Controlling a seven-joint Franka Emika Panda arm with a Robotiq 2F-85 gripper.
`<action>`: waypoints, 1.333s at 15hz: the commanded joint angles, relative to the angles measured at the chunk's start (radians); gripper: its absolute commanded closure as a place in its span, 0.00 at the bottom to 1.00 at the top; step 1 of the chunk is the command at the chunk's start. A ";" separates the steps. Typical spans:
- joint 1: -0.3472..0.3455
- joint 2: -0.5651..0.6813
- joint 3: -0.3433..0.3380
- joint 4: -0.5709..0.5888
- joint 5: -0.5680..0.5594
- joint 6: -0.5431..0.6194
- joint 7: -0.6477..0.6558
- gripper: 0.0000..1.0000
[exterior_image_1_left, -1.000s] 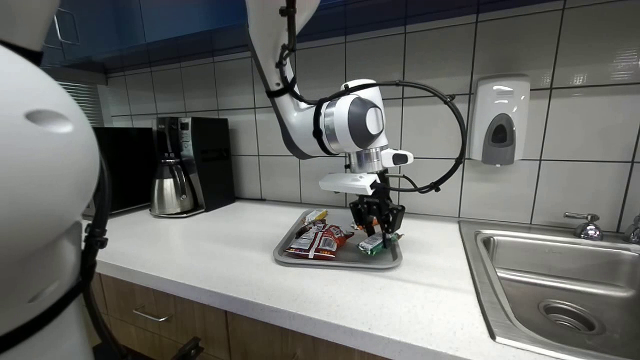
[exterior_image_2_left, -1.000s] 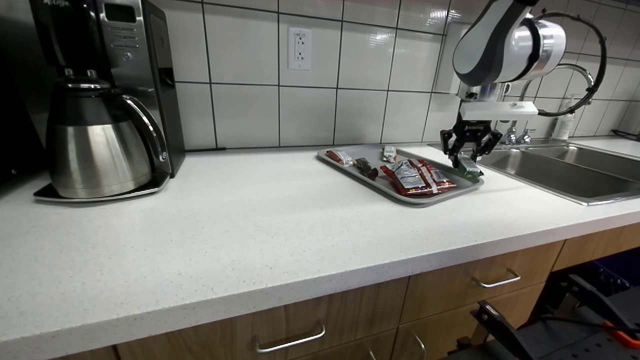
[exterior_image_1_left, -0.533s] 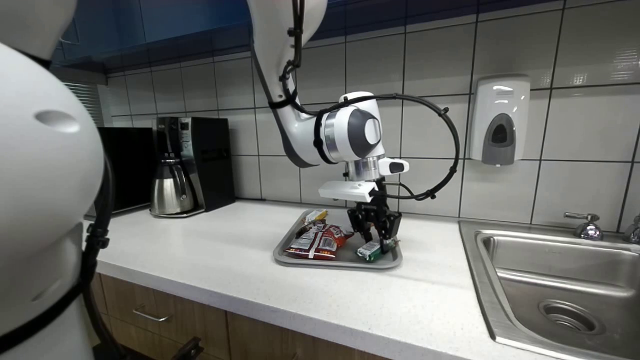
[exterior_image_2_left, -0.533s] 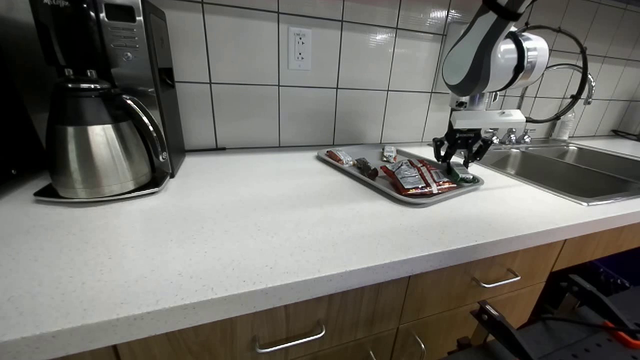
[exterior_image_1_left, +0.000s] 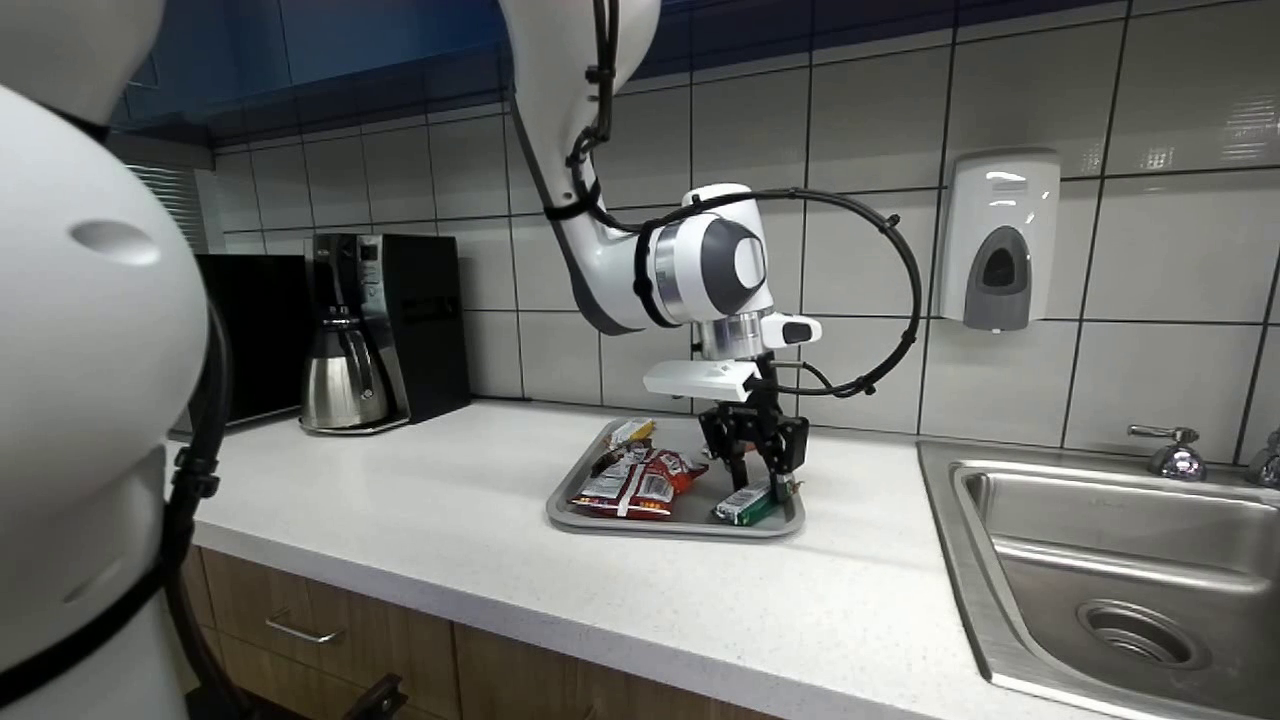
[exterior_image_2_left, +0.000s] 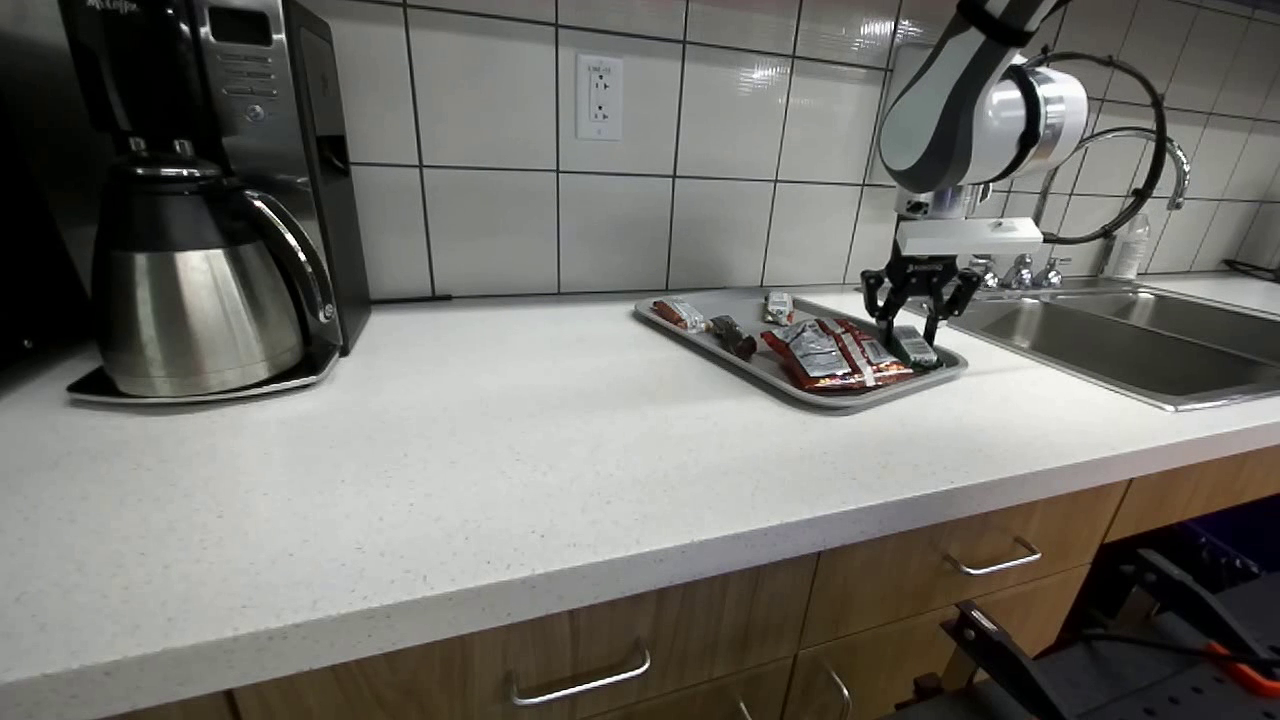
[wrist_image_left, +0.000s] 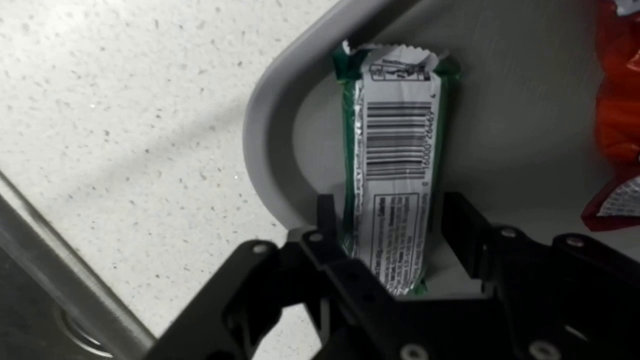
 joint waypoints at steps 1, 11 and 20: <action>0.003 -0.017 -0.004 0.015 0.013 -0.037 -0.023 0.11; -0.025 -0.115 0.010 -0.024 0.061 -0.066 -0.071 0.00; -0.082 -0.313 0.000 -0.124 0.181 -0.148 -0.196 0.00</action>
